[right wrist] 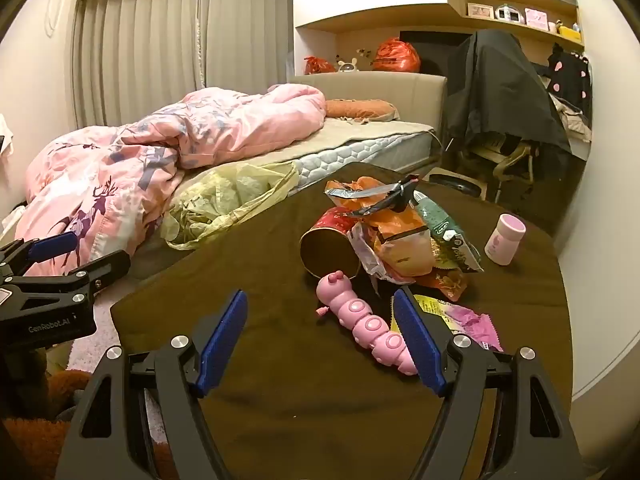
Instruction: Collect trash
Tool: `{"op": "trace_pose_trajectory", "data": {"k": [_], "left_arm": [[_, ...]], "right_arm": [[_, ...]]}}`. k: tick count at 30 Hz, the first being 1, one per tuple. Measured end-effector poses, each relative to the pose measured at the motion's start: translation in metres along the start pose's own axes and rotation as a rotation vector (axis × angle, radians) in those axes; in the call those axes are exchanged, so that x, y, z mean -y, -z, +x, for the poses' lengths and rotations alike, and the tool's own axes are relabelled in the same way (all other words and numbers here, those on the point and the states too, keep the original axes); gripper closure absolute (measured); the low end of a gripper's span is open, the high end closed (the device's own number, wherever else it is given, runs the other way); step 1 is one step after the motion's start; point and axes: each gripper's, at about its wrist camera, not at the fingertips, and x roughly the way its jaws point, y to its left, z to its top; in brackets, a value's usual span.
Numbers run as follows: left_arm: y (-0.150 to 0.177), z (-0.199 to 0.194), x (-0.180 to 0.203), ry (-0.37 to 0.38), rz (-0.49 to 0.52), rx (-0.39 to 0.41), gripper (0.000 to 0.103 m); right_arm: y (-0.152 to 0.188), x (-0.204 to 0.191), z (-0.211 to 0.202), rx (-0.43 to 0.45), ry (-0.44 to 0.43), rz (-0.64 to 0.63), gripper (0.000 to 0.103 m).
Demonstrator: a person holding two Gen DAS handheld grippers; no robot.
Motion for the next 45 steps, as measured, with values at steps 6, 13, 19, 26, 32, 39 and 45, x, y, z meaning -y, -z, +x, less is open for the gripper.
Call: {"op": "trace_pose_trajectory", "data": {"k": [6, 13, 19, 26, 32, 39, 45], "left_arm": [[0.0, -0.002, -0.002, 0.008, -0.007, 0.013, 0.011], [-0.001, 0.0, -0.002, 0.0, 0.0, -0.001, 0.011], [-0.001, 0.0, 0.0, -0.004, 0.004, -0.002, 0.011], [0.006, 0.006, -0.008, -0.007, 0.005, -0.003, 0.011], [0.007, 0.007, -0.012, -0.009, 0.004, -0.006, 0.011], [0.004, 0.009, -0.011, -0.017, 0.005, -0.01, 0.011], [0.004, 0.008, -0.011, -0.022, 0.007, -0.007, 0.011]], "right_arm": [[0.002, -0.002, 0.004, -0.007, 0.007, -0.01, 0.032], [0.001, -0.001, 0.004, -0.015, 0.006, -0.015, 0.032], [0.002, 0.001, 0.005, -0.016, 0.003, -0.009, 0.032], [0.003, 0.001, 0.006, -0.016, 0.003, -0.008, 0.032], [0.003, 0.002, 0.008, -0.018, 0.002, -0.009, 0.032], [0.004, 0.002, 0.01, -0.015, 0.004, -0.012, 0.032], [0.002, 0.004, 0.009, -0.009, 0.005, -0.009, 0.032]]}}
